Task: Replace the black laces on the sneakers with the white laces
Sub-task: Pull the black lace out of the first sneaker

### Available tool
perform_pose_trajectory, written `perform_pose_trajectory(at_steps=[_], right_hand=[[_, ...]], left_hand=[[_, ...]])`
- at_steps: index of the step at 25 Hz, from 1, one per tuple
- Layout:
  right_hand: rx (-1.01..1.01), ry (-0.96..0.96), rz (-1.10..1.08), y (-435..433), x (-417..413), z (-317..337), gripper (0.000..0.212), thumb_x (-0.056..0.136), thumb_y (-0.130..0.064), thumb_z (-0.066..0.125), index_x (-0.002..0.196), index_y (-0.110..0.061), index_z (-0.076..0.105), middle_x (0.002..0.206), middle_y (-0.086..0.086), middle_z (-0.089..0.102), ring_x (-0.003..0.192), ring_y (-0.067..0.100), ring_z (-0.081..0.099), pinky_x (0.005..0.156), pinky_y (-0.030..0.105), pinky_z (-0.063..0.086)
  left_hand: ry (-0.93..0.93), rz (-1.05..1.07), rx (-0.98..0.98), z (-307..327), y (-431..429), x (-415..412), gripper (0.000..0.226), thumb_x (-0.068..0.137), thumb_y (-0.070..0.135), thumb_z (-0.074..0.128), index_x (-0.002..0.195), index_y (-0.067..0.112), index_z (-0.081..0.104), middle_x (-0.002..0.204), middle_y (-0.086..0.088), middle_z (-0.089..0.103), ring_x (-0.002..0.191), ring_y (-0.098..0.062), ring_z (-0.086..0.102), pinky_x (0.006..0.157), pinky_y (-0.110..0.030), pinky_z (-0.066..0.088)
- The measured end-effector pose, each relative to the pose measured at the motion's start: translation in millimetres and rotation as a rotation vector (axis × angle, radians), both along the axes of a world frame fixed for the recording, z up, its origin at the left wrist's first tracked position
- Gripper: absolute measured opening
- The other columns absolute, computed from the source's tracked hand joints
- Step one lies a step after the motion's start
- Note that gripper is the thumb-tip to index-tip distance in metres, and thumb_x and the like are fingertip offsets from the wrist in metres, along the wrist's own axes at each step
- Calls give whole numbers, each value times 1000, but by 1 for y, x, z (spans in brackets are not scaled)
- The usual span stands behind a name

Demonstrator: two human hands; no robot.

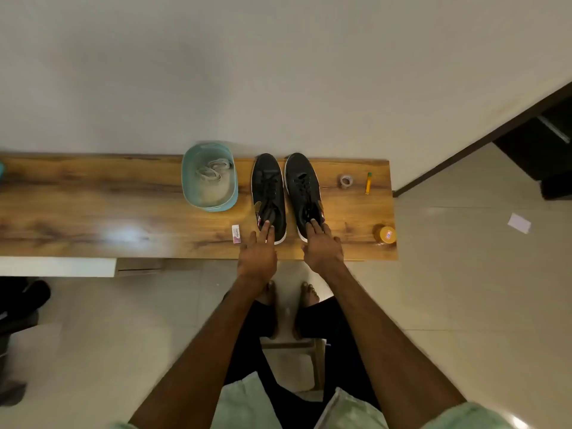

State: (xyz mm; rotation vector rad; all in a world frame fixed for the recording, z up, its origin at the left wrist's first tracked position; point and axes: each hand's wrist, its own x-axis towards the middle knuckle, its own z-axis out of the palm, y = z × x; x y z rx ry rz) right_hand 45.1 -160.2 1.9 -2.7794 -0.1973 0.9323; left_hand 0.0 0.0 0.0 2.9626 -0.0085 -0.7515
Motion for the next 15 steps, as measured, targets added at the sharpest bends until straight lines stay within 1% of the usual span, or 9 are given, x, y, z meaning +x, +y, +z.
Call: perform_pose_trajectory(at_steps=[1,3,5,9,13,15], right_hand=[[-26,-7,16,2,-2,-11,66,101,-23,47,157,-12,14,167,2,9,153,25,5,116,56,23],[-60,-18,34,3,-7,-31,68,99,-19,47,157,-12,12,167,3,7,153,22,1,119,61,11],[-75,-54,43,10,-13,-49,69,97,-16,45,158,-12,11,167,4,7,154,20,-1,118,65,2],[-101,-212,27,15,-28,-87,70,96,-16,43,158,-13,11,167,4,5,153,18,0,114,69,-6],[-18,-409,-15,17,-38,-113,69,95,-15,46,157,-13,15,166,5,10,153,19,5,114,67,-8],[26,-457,-36,12,-38,-121,68,96,-16,47,157,-13,16,166,4,11,153,18,5,114,66,-10]], left_hand=[[12,-23,24,-9,-2,-1,70,101,35,43,157,13,7,166,-4,3,146,-32,24,108,-48,40],[6,0,25,-28,-3,-3,70,101,35,43,157,14,8,166,-3,5,144,-33,26,107,-48,41],[0,14,41,-46,-5,-4,71,100,35,45,157,14,9,166,-4,5,144,-35,26,106,-50,42],[-88,7,77,-89,-6,-9,71,101,35,43,157,13,5,166,-5,4,144,-38,25,104,-50,44],[-217,44,65,-125,-10,-14,75,99,35,47,157,12,4,166,-6,6,144,-36,30,100,-46,50],[-287,49,65,-134,-13,-14,76,99,36,48,157,11,5,165,-8,8,142,-35,34,97,-45,51]])
